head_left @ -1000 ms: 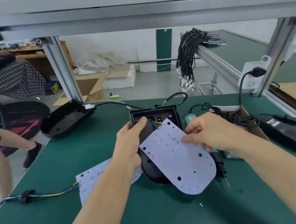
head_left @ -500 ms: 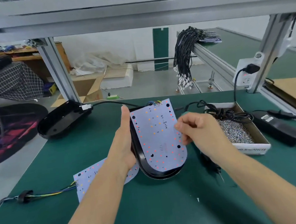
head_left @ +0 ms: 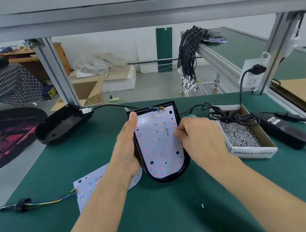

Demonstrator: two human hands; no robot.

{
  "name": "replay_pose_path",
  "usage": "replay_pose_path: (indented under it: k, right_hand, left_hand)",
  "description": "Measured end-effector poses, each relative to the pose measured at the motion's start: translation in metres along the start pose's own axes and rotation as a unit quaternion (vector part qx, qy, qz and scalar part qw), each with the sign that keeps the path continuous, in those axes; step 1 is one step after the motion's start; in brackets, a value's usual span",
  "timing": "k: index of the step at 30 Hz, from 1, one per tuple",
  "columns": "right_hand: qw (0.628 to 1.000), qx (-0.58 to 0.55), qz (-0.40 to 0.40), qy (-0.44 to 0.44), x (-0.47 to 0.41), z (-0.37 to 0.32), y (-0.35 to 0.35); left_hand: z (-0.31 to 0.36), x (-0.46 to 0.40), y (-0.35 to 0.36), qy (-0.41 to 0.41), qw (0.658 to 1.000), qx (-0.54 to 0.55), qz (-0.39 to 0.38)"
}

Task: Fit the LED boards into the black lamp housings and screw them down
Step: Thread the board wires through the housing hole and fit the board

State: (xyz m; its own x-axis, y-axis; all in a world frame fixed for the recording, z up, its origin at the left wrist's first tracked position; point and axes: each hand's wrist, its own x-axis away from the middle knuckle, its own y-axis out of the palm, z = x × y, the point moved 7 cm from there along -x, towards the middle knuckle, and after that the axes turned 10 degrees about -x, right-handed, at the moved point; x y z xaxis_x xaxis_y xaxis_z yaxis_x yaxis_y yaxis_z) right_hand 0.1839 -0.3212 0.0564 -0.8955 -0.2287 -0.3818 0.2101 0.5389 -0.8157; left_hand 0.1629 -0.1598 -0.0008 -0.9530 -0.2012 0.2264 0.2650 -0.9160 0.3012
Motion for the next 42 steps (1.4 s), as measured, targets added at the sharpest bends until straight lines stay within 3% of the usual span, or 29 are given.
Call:
replay_pose_path:
  k: [2, 4, 5, 7, 9, 12, 17, 19, 24, 34, 37, 39, 42]
  right_hand:
    - [1.000, -0.013, 0.010, 0.024, -0.002, 0.004, -0.005]
    - [0.989, -0.125, -0.021, 0.074, -0.005, 0.017, -0.003]
    - [0.965, -0.236, -0.051, 0.106, -0.006, 0.022, 0.002]
    - [0.874, -0.453, -0.092, 0.148, -0.005, 0.024, 0.015]
    - [0.830, -0.529, -0.082, 0.158, -0.005, 0.026, 0.020]
    - [0.828, -0.535, -0.038, 0.161, -0.003, 0.029, 0.022]
    - [0.863, -0.490, 0.044, 0.117, -0.003, 0.022, 0.015]
    - [0.857, -0.503, 0.047, 0.100, -0.001, 0.019, 0.016]
    - [0.831, -0.548, 0.043, 0.090, -0.002, 0.021, 0.011]
    - [0.824, -0.558, 0.007, 0.102, -0.001, 0.024, 0.020]
    - [0.813, -0.576, 0.015, 0.080, -0.004, 0.019, 0.015]
    - [0.800, -0.596, 0.011, 0.062, -0.002, 0.015, 0.014]
    - [0.749, -0.659, -0.056, 0.046, 0.003, 0.015, 0.017]
  left_hand:
    - [0.000, 0.000, 0.000, 0.000, 1.000, -0.009, -0.004]
    - [0.004, 0.000, 0.001, 0.008, 1.000, -0.029, 0.002]
    - [0.007, -0.001, 0.001, 0.019, 0.999, -0.045, 0.009]
    - [0.010, -0.002, 0.004, 0.041, 0.996, -0.076, 0.014]
    - [0.012, 0.000, 0.008, 0.052, 0.995, -0.086, 0.007]
    - [0.013, 0.003, 0.012, 0.072, 0.993, -0.090, 0.012]
    - [0.021, 0.010, 0.008, 0.157, 0.970, -0.135, 0.124]
    - [0.023, 0.011, 0.006, 0.178, 0.964, -0.144, 0.133]
    - [0.018, 0.012, 0.016, 0.166, 0.977, -0.131, 0.016]
    - [0.020, 0.015, 0.016, 0.177, 0.977, -0.112, 0.040]
    - [0.017, 0.013, 0.018, 0.122, 0.991, -0.056, -0.003]
    - [0.013, 0.013, 0.020, 0.076, 0.995, -0.043, -0.045]
    - [0.019, 0.015, 0.015, 0.105, 0.989, -0.067, -0.078]
